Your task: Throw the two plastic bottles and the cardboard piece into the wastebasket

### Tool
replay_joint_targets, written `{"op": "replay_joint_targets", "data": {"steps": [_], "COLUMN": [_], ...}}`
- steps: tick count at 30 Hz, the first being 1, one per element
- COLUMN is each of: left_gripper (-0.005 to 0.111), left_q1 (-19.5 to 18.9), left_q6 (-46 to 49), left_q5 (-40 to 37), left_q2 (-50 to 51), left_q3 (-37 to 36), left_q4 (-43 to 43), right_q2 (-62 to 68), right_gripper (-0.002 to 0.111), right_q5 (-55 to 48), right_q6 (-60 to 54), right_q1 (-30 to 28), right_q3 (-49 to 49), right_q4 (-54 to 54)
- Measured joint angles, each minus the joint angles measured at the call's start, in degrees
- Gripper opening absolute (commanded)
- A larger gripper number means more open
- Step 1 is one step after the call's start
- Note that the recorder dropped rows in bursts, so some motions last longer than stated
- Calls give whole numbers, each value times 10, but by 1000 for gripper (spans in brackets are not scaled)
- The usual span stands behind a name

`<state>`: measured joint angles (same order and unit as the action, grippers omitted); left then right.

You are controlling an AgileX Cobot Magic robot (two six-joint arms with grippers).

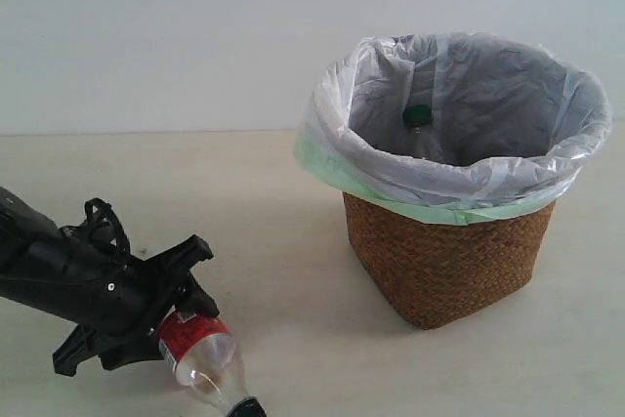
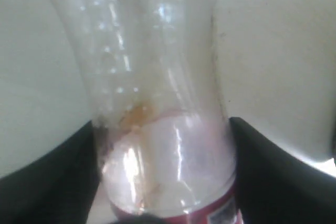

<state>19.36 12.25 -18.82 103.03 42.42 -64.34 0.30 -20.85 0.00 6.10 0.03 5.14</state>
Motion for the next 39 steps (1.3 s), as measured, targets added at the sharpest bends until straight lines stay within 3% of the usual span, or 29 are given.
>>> {"op": "replay_joint_targets", "data": {"steps": [4, 9, 11, 16, 19, 22, 25, 28, 33, 36, 39], "left_gripper": [4, 4, 4, 4, 4, 4, 4, 4, 4, 4, 7], "left_q1": [0, -13, -15, -31, -36, -39, -40, -40, -40, -40, -40], "left_q6": [0, 7, -34, -217, -331, -382, -397, -400, -399, -378, -322], "left_q5": [-4, -60, -71, -158, -294, -426, -488, -501, -508, -483, -427], "left_q2": [-1, -39, -64, -116, -133, -136, -138, -141, -133, -113, -80], "left_q3": [9, 81, 117, 222, 312, 391, 441, 464, 467, 467, 467], "left_q4": [11, 98, 161, 409, 618, 780, 875, 912, 900, 834, 675], "right_q2": [0, 0, 0, 0, 0, 0, 0, 0, 0, 0, 0], "right_gripper": [0, 0, 0, 0, 0, 0, 0, 0, 0, 0, 0], "right_q5": [0, 0, 0, 0, 0, 0, 0, 0, 0, 0, 0], "right_q6": [0, 0, 0, 0, 0, 0, 0, 0, 0, 0, 0], "right_q1": [0, 0, 0, 0, 0, 0, 0, 0, 0, 0, 0], "right_q3": [0, 0, 0, 0, 0, 0, 0, 0, 0, 0, 0], "right_q4": [0, 0, 0, 0, 0, 0, 0, 0, 0, 0, 0]}}
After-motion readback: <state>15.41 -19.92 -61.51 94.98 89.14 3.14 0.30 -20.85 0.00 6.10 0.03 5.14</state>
